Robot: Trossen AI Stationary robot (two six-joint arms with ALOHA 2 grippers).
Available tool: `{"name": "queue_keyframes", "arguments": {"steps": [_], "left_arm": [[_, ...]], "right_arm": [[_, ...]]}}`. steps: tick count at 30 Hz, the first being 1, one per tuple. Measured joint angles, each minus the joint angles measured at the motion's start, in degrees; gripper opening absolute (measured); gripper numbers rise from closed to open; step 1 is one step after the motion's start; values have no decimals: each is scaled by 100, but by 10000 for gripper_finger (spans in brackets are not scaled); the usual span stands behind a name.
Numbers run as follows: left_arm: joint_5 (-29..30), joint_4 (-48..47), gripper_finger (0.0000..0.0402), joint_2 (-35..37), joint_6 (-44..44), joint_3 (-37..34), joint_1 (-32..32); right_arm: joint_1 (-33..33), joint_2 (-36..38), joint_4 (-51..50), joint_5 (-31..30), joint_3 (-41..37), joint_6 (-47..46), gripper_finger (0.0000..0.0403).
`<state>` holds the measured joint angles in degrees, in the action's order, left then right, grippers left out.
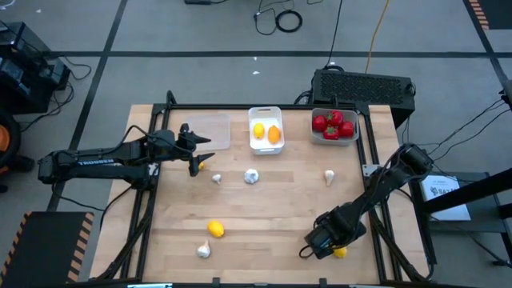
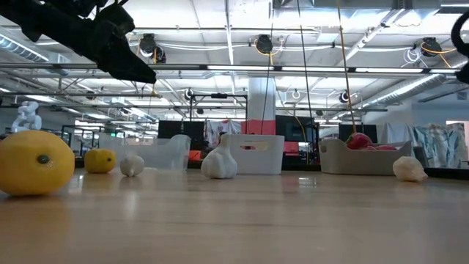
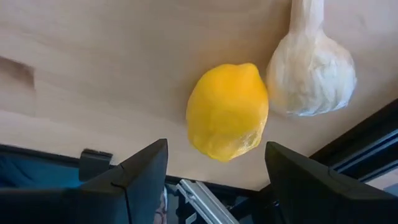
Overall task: Sort produce into baskets
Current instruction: Put the yellow lemon into the white bin
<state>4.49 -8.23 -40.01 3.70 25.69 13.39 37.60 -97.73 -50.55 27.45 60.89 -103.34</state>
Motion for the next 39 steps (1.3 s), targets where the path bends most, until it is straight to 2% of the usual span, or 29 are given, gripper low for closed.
{"name": "queue_keyframes", "arguments": {"steps": [10,17,29,33,39], "left_arm": [[0,-6,255,0,-2,0,-2],[0,-4,255,0,-4,0,-1],[-2,-4,255,0,-17,0,-1],[-2,-4,255,1,-17,0,0],[-2,-4,255,0,-22,0,-2]], "right_arm": [[7,0,1016,-3,-662,-565,260],[7,0,1181,-23,-696,-546,256],[-42,0,1629,-29,-696,-404,187],[-171,0,1790,-62,-695,-237,176],[-517,0,2488,-772,-685,508,177]]}}
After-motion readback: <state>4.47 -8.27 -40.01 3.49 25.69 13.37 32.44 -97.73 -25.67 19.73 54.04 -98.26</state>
